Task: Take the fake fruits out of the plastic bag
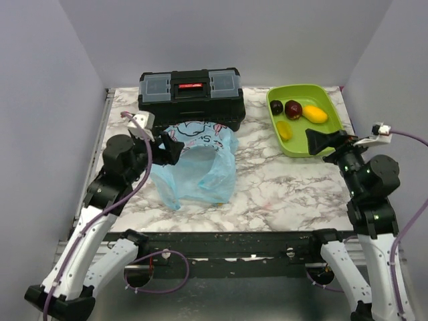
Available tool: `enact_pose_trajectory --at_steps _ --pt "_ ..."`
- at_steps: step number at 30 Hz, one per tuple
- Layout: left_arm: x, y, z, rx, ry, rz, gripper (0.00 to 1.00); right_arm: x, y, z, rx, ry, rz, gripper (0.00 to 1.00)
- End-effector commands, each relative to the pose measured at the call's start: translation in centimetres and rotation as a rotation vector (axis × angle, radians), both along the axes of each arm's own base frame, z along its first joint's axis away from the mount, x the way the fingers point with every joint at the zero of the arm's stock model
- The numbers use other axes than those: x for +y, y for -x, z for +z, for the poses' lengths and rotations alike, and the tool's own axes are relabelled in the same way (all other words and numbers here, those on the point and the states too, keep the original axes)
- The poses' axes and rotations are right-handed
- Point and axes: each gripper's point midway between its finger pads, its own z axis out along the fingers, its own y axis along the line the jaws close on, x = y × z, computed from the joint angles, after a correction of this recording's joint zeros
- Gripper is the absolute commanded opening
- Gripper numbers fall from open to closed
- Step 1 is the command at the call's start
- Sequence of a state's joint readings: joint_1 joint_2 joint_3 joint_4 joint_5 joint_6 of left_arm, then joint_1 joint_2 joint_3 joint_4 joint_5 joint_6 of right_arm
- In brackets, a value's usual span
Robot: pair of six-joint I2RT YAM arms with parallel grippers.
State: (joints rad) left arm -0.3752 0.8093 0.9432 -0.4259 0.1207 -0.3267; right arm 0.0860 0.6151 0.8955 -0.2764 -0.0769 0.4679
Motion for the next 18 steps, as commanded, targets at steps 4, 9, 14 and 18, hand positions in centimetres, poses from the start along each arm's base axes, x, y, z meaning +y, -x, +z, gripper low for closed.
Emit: enact_pose_trajectory --at_steps 4,9,14,18 --pt "0.1 4.0 12.4 -0.383 0.314 -0.039 0.88 -1.3 5.0 1.1 -0.056 0.075 -0.036 1.0" --pt "1.4 5.3 15.2 -0.484 0.376 0.001 0.99 -3.0 8.4 3.2 -0.168 0.106 -0.11 1.0" --pt "2.0 5.8 16.5 -0.535 0.409 0.019 0.99 -5.2 11.2 4.8 -0.271 0.098 -0.228 1.0" --pt "2.0 5.7 16.9 -0.546 0.414 0.018 0.99 -7.1 12.0 5.2 -0.284 0.064 -0.333 1.0"
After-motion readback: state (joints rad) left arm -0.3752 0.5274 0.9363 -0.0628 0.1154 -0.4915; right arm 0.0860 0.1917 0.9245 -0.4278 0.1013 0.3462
